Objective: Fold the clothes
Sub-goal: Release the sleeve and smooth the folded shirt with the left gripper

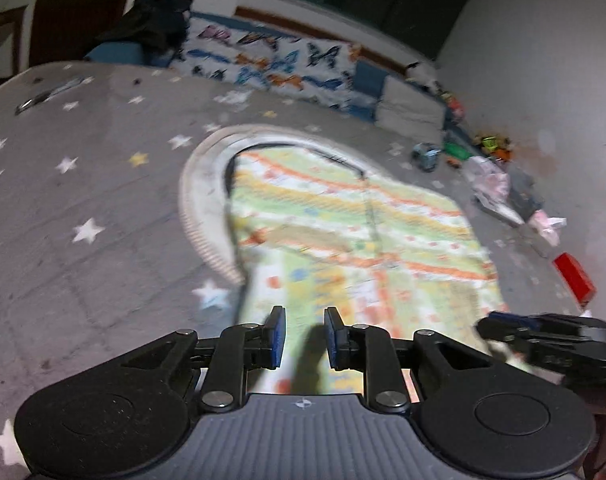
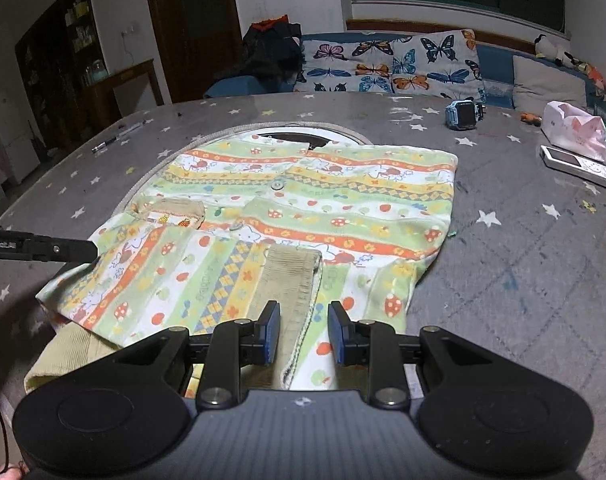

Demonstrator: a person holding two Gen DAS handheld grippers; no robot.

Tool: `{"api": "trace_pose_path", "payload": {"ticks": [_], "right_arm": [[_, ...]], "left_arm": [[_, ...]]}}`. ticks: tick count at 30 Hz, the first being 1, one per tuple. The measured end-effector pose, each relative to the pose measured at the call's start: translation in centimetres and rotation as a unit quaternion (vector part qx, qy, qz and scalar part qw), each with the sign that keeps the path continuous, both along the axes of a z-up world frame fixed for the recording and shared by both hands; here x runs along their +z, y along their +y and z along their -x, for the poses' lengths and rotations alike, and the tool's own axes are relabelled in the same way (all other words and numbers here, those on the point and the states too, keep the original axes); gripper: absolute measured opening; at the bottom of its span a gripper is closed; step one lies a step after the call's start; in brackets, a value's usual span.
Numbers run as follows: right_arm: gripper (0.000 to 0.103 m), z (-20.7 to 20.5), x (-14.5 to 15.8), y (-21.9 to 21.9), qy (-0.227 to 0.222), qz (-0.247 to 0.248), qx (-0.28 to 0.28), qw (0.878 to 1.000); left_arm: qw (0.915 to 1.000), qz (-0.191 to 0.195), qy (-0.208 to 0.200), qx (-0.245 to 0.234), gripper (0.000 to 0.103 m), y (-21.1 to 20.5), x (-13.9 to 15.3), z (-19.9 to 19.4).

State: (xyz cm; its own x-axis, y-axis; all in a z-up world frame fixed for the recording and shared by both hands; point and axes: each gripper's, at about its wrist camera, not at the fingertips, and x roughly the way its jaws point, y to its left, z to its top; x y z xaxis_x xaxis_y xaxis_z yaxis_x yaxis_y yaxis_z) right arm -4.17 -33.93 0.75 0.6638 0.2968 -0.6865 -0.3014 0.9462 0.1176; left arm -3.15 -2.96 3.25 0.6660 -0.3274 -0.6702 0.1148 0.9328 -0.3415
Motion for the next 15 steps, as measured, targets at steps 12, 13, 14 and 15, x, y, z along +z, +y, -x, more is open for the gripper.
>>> {"api": "trace_pose_path", "payload": {"ticks": [12,13,14,15], "right_arm": [[0.032,1.0,0.5,2.6,-0.01,0.029,0.063,0.998],[0.032,1.1,0.2,3.0,-0.009,0.039,0.07,0.997],[0.032,1.3,0.1,3.2,-0.014,0.047,0.075,0.996],[0.032,1.4,0.1,3.4,-0.018,0.053,0.079,0.995]], "left_arm": [[0.9949,-0.099,0.006,-0.013,0.023,-0.8,0.6,-0.4],[0.9945,-0.104,0.008,-0.012,0.023,-0.8,0.6,-0.5],[0.9944,-0.105,0.008,-0.011,0.023,-0.8,0.6,-0.4],[0.9949,-0.1,0.005,-0.012,0.023,-0.7,0.9,-0.4]]}}
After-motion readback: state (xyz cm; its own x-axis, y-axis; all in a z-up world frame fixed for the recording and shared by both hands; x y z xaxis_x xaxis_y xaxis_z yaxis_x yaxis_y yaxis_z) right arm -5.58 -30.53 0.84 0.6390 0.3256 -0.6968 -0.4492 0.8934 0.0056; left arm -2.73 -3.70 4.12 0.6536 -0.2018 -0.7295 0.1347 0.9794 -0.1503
